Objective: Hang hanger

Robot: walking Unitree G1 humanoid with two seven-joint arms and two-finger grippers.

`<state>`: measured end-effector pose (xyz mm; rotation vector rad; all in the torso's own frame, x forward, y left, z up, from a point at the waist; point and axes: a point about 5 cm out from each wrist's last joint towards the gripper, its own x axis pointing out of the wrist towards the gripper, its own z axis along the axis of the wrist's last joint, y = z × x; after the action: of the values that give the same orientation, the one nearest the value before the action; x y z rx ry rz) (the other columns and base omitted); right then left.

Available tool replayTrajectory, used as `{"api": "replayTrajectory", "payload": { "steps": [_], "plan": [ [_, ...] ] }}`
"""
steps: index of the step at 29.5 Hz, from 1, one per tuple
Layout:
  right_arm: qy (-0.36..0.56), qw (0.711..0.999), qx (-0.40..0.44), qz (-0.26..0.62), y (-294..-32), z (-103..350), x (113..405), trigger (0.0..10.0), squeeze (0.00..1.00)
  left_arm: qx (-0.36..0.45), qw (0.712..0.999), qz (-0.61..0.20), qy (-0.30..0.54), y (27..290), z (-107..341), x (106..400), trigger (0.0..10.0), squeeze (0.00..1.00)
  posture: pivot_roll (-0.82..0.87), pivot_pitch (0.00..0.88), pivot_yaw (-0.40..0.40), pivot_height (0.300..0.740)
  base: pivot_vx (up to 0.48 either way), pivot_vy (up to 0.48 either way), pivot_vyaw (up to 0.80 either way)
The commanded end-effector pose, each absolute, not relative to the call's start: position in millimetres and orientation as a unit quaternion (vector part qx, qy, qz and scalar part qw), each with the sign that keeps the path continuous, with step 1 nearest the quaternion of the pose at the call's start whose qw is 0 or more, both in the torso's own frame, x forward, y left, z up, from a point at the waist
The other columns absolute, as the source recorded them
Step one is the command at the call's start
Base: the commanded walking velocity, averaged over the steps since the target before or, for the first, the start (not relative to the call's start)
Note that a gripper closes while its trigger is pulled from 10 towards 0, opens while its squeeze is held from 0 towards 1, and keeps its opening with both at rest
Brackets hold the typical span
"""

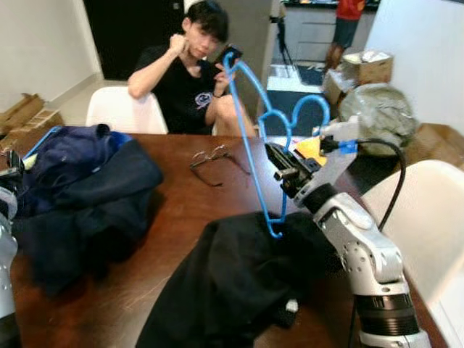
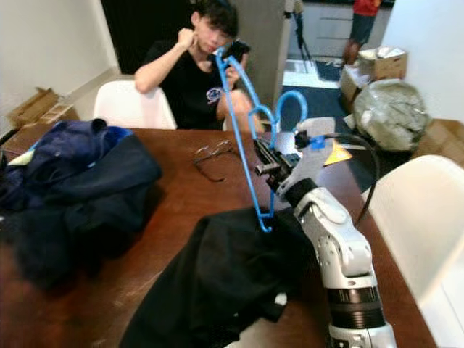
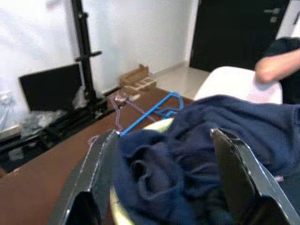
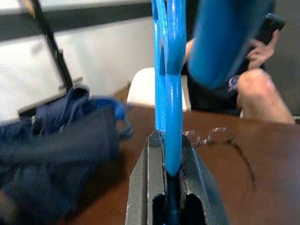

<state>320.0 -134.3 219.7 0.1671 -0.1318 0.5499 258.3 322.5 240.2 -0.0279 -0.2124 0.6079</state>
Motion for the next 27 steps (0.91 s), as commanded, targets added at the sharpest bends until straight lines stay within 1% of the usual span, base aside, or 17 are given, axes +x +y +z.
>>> {"api": "replayTrajectory", "payload": {
  "steps": [1, 4, 5, 9, 11, 12, 15, 16, 18, 23, 27],
  "plan": [
    [-0.058, 0.955, 0.062, 0.286, -130, 219, 318, 10.0, 0.00, -0.011, 0.950, 0.297, -0.096, 324, 239, 259, 10.0, 0.00, 0.12, 0.000, -0.052, 0.740, -0.292, 0.356, 0.00],
    [-0.049, 0.954, 0.048, 0.291, -129, 218, 317, 10.0, 0.00, -0.011, 0.953, 0.289, -0.095, 322, 239, 261, 10.0, 0.00, 0.12, 0.000, -0.052, 0.740, -0.292, 0.359, 0.00],
    [-0.047, 0.955, 0.040, 0.291, -130, 219, 318, 10.0, 0.00, -0.009, 0.957, 0.272, -0.097, 322, 242, 265, 10.0, 0.00, 0.12, 0.000, -0.054, 0.740, -0.296, 0.360, 0.00],
    [-0.048, 0.955, 0.039, 0.291, -130, 220, 318, 10.0, 0.00, -0.010, 0.960, 0.262, -0.100, 321, 244, 267, 10.0, 0.00, 0.12, 0.000, -0.054, 0.740, -0.296, 0.354, 0.00],
    [-0.048, 0.954, 0.037, 0.292, -129, 221, 318, 10.0, 0.00, -0.016, 0.967, 0.229, -0.110, 317, 251, 275, 10.0, 0.00, 0.11, 0.000, -0.057, 0.740, -0.259, 0.334, 0.00],
    [-0.047, 0.954, 0.035, 0.293, -129, 221, 317, 10.0, 0.00, -0.017, 0.971, 0.211, -0.106, 315, 252, 279, 10.0, 0.00, 0.11, 0.000, -0.058, 0.740, 0.000, 0.000, 0.00],
    [-0.047, 0.954, 0.034, 0.294, -129, 221, 317, 10.0, 0.00, -0.018, 0.974, 0.200, -0.103, 314, 252, 282, 10.0, 0.00, 0.11, 0.000, -0.058, 0.740, 0.000, 0.000, 0.00],
    [-0.041, 0.954, 0.028, 0.294, -128, 220, 317, 10.0, 0.00, -0.017, 0.977, 0.187, -0.102, 313, 252, 286, 10.0, 0.00, 0.11, 0.000, -0.058, 0.740, 0.000, 0.000, -0.80],
    [-0.041, 0.954, 0.028, 0.294, -128, 220, 317, 10.0, 0.00, -0.017, 0.977, 0.187, -0.102, 313, 252, 286, 10.0, 0.00, 0.11, 0.000, -0.058, 0.740, 0.000, 0.000, -0.80],
    [-0.032, 0.954, 0.017, 0.297, -129, 220, 316, 10.0, 0.00, -0.011, 0.979, 0.169, -0.113, 312, 259, 299, 10.0, 0.00, 0.10, 0.000, -0.057, 0.740, 0.000, 0.000, -0.80],
    [-0.033, 0.955, 0.015, 0.295, -129, 221, 316, 10.0, 0.00, -0.008, 0.980, 0.164, -0.117, 309, 261, 303, 10.0, 0.00, 0.09, 0.000, -0.055, 0.740, 0.000, 0.000, -0.80]
  ]
}}
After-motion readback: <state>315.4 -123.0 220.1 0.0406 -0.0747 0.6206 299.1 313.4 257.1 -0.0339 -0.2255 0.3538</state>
